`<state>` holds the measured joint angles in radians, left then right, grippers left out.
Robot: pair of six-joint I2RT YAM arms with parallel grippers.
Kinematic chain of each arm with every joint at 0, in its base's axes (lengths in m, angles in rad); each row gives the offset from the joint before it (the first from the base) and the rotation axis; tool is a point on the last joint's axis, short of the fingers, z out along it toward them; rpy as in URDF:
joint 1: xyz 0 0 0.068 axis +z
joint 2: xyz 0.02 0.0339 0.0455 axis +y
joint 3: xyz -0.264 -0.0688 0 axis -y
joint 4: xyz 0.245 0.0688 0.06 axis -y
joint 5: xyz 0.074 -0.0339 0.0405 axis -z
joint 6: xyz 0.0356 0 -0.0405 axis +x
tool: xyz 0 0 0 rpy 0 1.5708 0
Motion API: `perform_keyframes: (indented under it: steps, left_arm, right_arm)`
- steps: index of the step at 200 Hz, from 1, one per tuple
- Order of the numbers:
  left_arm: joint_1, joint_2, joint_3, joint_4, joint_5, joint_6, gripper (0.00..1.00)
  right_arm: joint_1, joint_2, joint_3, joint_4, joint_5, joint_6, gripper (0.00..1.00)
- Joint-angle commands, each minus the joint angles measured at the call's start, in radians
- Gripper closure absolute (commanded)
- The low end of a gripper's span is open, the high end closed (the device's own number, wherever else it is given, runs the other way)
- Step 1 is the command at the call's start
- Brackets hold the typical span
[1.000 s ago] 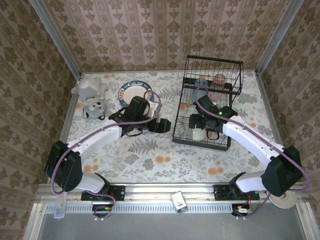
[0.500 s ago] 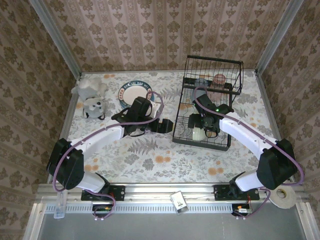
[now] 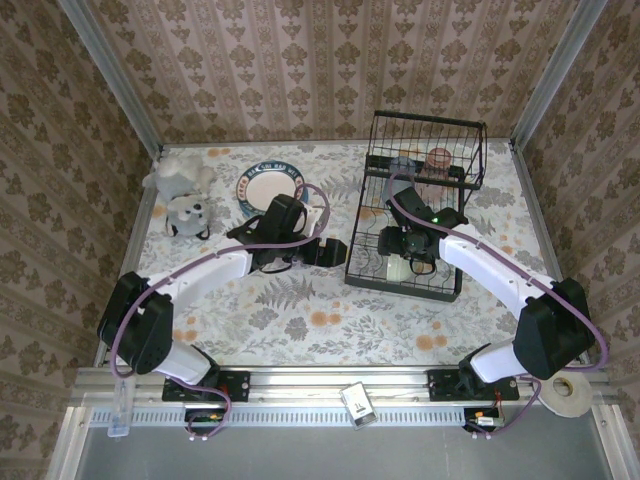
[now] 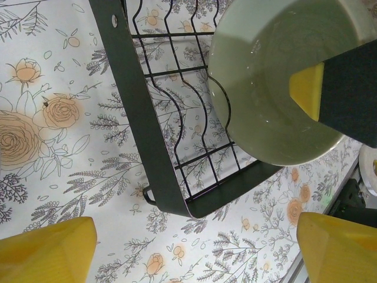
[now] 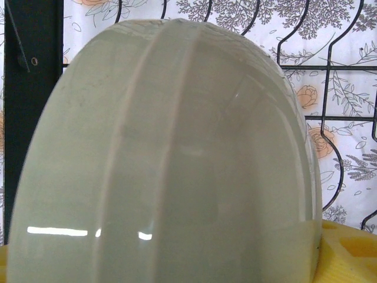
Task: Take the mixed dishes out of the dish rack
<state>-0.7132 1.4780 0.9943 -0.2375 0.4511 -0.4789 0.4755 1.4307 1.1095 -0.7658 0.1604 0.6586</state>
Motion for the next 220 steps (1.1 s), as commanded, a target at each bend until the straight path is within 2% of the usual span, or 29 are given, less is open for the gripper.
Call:
perform_keyframes:
  steps: [1, 54, 95, 162, 220]
  left_arm:
    - [-0.013, 0.019, 0.000, 0.010, 0.033, -0.017, 0.14]
    - [-0.063, 0.047, 0.015, 0.014, 0.038, -0.017, 0.17]
    - [-0.097, 0.111, 0.036, 0.015, 0.031, -0.027, 0.21]
    - [-0.130, 0.209, 0.066, 0.030, 0.011, -0.057, 0.29]
    - [-0.139, 0.251, 0.083, 0.029, -0.015, -0.076, 0.35]
  right_arm:
    - [-0.005, 0.017, 0.003, 0.023, -0.035, 0.005, 0.29]
    - [-0.004, 0.019, 0.015, 0.026, -0.050, -0.013, 0.52]
    - [0.004, 0.017, 0.042, -0.008, -0.004, -0.004, 0.69]
    - [0.026, -0.007, 0.074, -0.040, 0.069, 0.002, 0.88]
    - [0.046, -0.004, 0.106, -0.074, 0.139, -0.004, 0.95]
